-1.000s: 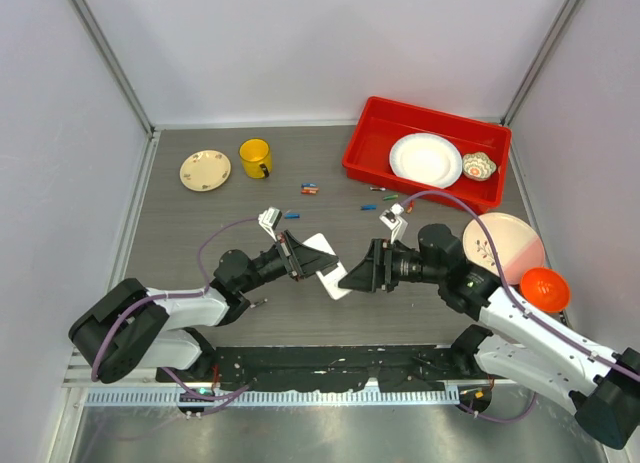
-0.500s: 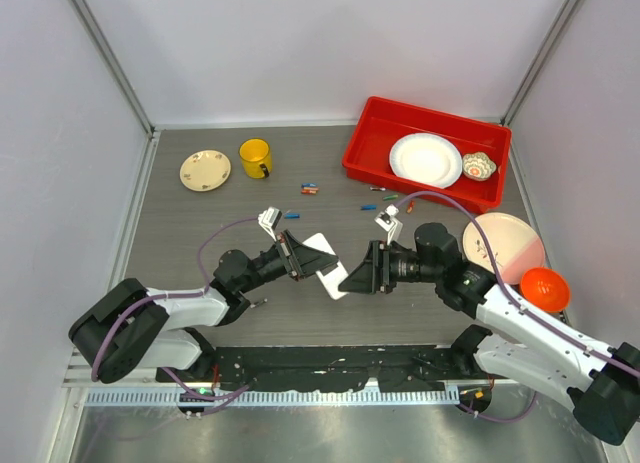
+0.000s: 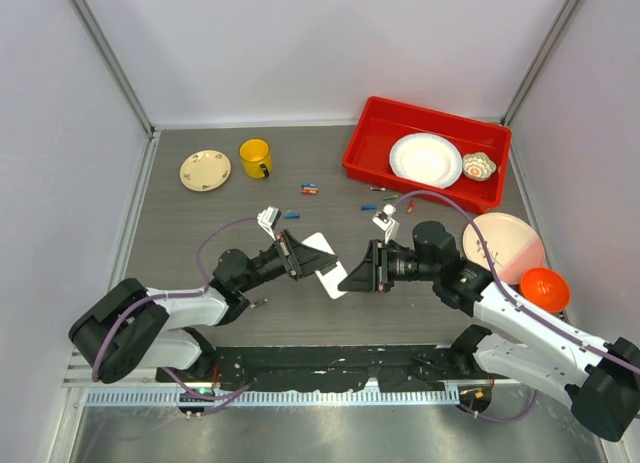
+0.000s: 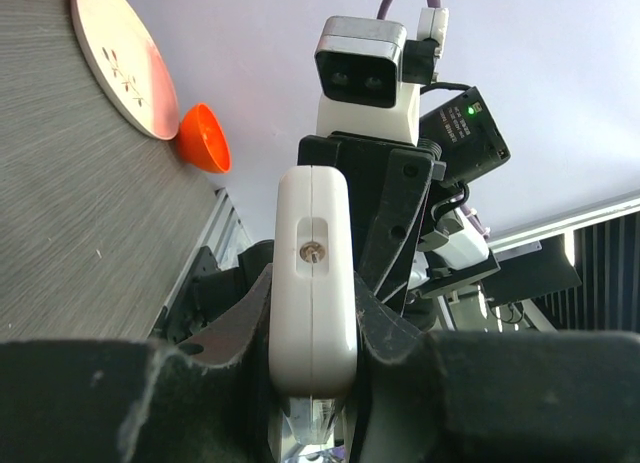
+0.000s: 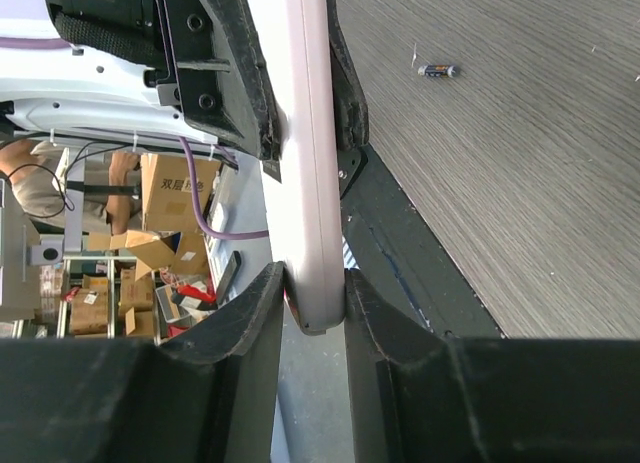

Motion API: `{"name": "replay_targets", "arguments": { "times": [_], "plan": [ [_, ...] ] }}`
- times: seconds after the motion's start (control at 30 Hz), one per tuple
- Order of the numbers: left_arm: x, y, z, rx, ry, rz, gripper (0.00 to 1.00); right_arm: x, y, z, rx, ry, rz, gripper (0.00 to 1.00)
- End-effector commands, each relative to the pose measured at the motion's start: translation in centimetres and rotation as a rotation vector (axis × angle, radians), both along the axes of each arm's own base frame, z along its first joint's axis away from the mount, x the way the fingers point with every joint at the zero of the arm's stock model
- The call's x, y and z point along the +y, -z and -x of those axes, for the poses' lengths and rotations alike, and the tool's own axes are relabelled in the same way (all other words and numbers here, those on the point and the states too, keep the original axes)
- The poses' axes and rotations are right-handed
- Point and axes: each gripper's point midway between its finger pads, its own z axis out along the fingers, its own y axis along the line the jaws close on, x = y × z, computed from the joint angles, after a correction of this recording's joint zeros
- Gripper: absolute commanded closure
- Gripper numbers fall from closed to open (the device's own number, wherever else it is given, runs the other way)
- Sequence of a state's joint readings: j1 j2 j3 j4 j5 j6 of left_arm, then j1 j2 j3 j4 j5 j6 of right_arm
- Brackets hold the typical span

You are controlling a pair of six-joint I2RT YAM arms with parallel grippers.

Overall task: Load the batteries into the remote control
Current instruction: Load the battery cover into the remote control.

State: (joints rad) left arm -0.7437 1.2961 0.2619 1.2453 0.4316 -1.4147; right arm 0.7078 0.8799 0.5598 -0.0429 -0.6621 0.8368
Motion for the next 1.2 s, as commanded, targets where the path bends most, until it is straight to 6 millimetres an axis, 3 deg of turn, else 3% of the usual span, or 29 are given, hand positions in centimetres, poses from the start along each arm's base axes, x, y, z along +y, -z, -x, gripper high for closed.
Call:
{"name": "replay_targets", "arguments": {
  "times": [0.0,0.1,0.53,0.97,1.17],
  "plan": [
    [-0.1,-4.1,0.8,-0.087,0.036,0.109,1.0,0.7,-0.4,-1.0,-0.03,0.034,-0.021,0.87],
    [-0.6,-4.4,1.5,-0.1,0.07,0.109,1.0,1.0,-0.4,-1.5,-0.022,0.051,-0.031,0.99],
    [-2.8,-5.1,6.4,-0.173,0.291,0.101,1.0,1.8,-2.3,-4.9,-0.067,0.191,-0.07,0.99],
    [-2.2,-4.4,8.0,-0.199,0.348,0.029,1.0,1.4,-3.8,-7.2,-0.112,0.303,-0.092,0.99],
    [-2.2,-3.3,8.2,-0.186,0.364,-0.031,1.0,1.1,-5.5,-8.4,-0.134,0.374,-0.15,0.99]
  ]
}}
